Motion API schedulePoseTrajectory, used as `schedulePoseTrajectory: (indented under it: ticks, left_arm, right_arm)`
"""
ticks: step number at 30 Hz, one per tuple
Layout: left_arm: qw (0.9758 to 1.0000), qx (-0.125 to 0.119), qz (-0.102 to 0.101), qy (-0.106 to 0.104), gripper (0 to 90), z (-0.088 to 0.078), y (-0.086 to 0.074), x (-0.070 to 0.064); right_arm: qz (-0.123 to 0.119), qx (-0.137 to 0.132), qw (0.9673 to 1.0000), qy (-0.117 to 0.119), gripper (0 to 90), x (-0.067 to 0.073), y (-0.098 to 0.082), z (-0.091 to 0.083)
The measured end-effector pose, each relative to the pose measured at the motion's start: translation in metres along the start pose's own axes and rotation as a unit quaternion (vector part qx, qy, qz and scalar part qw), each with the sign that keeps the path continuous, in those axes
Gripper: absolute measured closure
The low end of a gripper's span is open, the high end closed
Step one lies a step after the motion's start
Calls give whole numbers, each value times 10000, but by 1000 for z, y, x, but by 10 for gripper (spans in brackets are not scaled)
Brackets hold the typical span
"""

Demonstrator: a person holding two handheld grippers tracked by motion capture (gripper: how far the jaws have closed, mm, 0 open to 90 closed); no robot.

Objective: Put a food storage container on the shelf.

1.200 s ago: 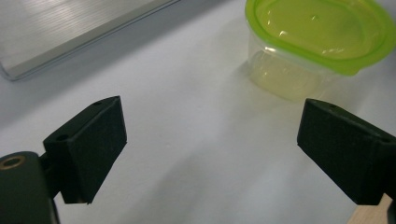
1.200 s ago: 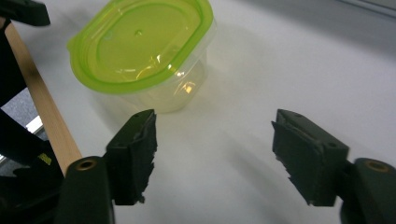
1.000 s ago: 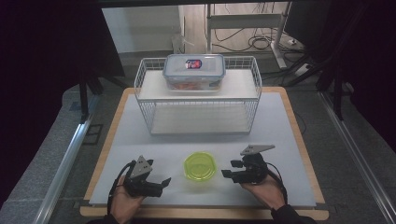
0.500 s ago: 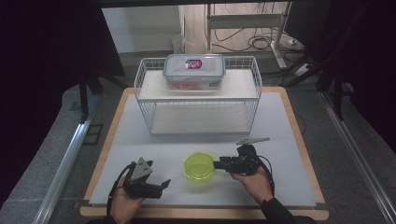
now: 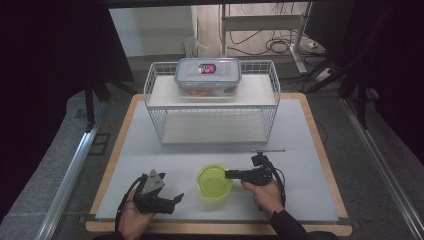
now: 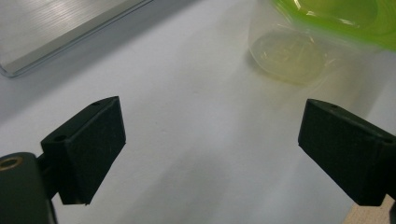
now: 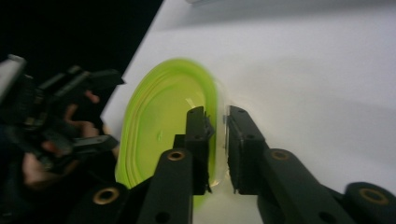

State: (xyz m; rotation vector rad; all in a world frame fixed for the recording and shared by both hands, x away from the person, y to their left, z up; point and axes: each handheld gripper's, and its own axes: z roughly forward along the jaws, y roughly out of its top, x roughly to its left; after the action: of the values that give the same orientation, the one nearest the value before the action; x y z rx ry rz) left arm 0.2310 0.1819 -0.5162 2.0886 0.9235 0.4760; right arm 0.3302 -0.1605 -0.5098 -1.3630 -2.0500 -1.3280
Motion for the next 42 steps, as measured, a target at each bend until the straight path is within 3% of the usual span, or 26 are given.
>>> schedulePoseTrajectory:
  ticks: [4,8,11,21,29,33,42]
  left_arm:
    - [10000,-27,-18,8,73,-1,0,0]
    - [10000,-53,-33,38,73,-2,0,1]
    - [9999,-70,-74,32,72,-3,0,3]
    - [9998,-125,-93,89,54,-4,0,5]
    - [9999,-97,-54,104,52,-4,0,4]
    - [9999,-84,-35,96,52,-3,0,4]
    - [9999,-46,-60,82,52,-1,-1,4]
  right_arm:
    - [-147,48,9999,-17,805,5,1,0]
    - [-182,0,9998,119,805,12,6,-2]
    - [-259,-43,9994,219,805,20,14,-8]
    - [-644,-279,9975,106,806,49,43,-28]
    - [-807,-545,9951,161,806,71,68,-46]
    - [-835,-669,9941,194,806,80,80,-55]
    - [-637,-915,9930,399,807,92,110,-74]
